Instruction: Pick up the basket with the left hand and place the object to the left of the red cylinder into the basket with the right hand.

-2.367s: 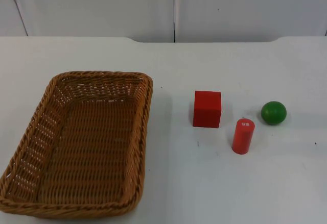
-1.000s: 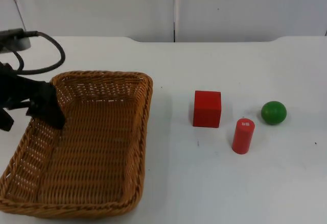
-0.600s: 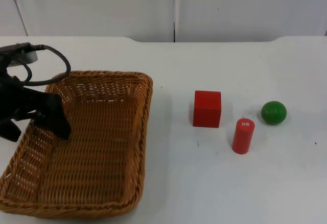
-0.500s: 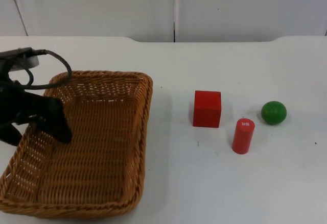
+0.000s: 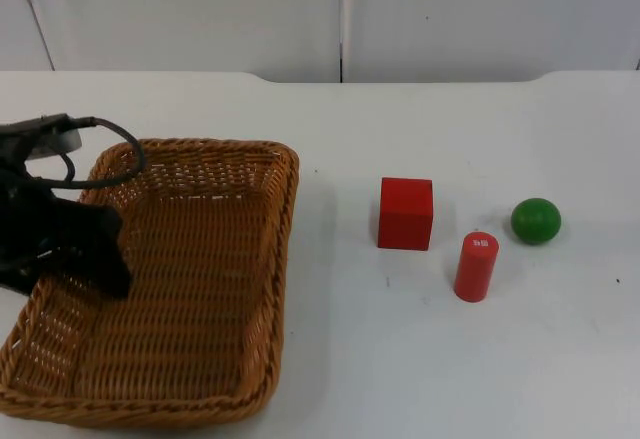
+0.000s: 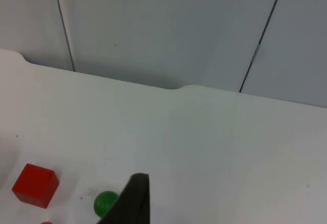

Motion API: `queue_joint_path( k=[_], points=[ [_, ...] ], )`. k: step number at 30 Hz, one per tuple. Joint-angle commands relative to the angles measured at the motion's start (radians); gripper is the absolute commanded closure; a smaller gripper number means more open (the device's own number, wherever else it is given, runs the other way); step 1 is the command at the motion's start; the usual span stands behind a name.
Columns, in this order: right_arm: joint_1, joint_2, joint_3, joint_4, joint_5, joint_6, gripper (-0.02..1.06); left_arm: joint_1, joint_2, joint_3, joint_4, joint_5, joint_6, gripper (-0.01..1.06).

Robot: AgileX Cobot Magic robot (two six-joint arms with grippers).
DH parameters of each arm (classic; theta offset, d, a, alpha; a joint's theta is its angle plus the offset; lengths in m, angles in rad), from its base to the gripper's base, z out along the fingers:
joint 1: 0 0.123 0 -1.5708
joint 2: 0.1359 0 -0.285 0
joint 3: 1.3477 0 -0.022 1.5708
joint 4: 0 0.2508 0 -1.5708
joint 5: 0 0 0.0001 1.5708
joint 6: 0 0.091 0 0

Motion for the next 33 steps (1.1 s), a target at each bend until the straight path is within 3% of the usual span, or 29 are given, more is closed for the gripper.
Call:
queue_joint_path(
  k=[1,2,3,7,8,9,17,25,33],
  points=[
    [-0.004,0.000,-0.006,-0.003,0.000,-0.012,-0.01,-0.002,0.004,-0.004,-0.030,0.005,-0.005,0.41],
    [-0.004,0.000,-0.006,-0.003,0.000,-0.012,-0.01,-0.002,0.004,-0.004,-0.038,0.005,-0.005,0.48],
    [-0.004,0.000,-0.006,-0.003,0.000,-0.012,-0.01,-0.002,0.004,-0.004,-0.038,0.005,-0.005,0.48],
    [-0.004,0.000,-0.006,-0.003,0.000,-0.012,-0.01,-0.002,0.004,-0.004,-0.067,0.024,-0.013,0.97],
    [-0.004,0.000,-0.006,-0.003,0.000,-0.012,-0.01,-0.002,0.004,-0.004,-0.067,0.024,-0.013,0.97],
    [-0.004,0.004,-0.006,-0.005,-0.002,-0.012,-0.01,-0.002,0.004,-0.004,-0.068,0.029,-0.018,1.05],
    [-0.004,0.104,-0.103,0.030,0.010,-0.014,-0.01,0.000,-0.043,-0.004,-0.052,0.074,-0.093,1.05],
    [-0.004,0.276,-0.221,0.030,0.096,-0.038,-0.01,0.000,-0.126,-0.004,-0.050,0.121,-0.113,1.05],
    [-0.004,0.330,-0.237,0.030,0.112,-0.060,-0.01,0.000,-0.136,-0.004,-0.052,0.154,-0.128,1.05]
  ],
)
